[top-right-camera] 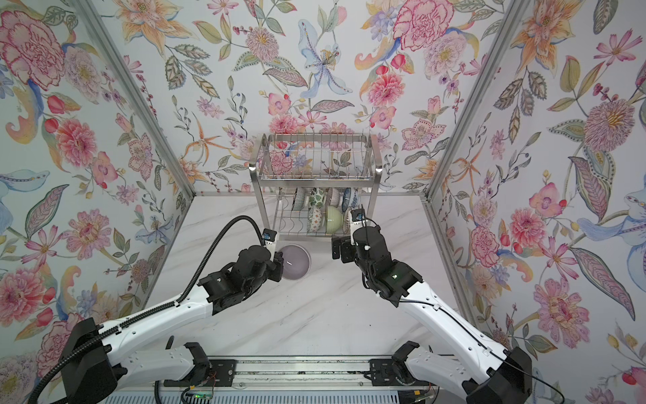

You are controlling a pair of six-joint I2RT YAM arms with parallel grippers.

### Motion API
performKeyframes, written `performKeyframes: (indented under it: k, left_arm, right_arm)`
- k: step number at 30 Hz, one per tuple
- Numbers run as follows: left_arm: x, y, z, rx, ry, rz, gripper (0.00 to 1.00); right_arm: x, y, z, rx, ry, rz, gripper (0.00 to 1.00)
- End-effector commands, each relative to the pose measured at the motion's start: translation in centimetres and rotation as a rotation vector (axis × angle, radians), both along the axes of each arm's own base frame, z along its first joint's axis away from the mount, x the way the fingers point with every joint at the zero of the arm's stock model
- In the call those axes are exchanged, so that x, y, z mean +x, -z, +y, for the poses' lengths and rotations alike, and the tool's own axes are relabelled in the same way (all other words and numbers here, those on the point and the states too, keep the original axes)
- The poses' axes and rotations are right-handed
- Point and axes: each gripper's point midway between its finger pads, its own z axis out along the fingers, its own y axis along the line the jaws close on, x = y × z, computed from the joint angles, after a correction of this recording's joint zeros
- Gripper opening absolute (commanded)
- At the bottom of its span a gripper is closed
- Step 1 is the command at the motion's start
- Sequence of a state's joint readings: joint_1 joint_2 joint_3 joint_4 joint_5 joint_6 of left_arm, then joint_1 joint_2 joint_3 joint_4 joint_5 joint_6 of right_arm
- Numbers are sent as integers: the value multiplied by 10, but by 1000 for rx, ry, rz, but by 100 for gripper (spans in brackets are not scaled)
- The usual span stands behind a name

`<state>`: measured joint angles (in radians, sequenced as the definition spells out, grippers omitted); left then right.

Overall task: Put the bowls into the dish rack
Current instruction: 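Carry the lilac bowl toward the right gripper and close the right gripper on its rim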

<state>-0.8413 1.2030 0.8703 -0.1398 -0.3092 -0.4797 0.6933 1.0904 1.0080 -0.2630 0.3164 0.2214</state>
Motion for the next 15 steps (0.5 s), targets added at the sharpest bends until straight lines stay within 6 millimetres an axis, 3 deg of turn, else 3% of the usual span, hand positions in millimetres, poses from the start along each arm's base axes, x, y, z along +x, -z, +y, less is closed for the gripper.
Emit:
performKeyframes:
  k: [1, 4, 9, 15]
  left_arm:
    - [23, -60, 9, -39, -87, -135, 0]
    - [35, -78, 10, -31, -96, -157, 0]
    - [58, -102, 15, -70, -104, -187, 0]
    - [81, -125, 13, -72, -91, -221, 0]
  right_arm:
    - [-1, -25, 24, 54, -48, -12, 99]
    - [-2, -42, 50, 83, -99, -29, 99]
    - [1, -56, 94, 95, -173, -37, 99]
    - [17, -66, 116, 85, -178, -67, 99]
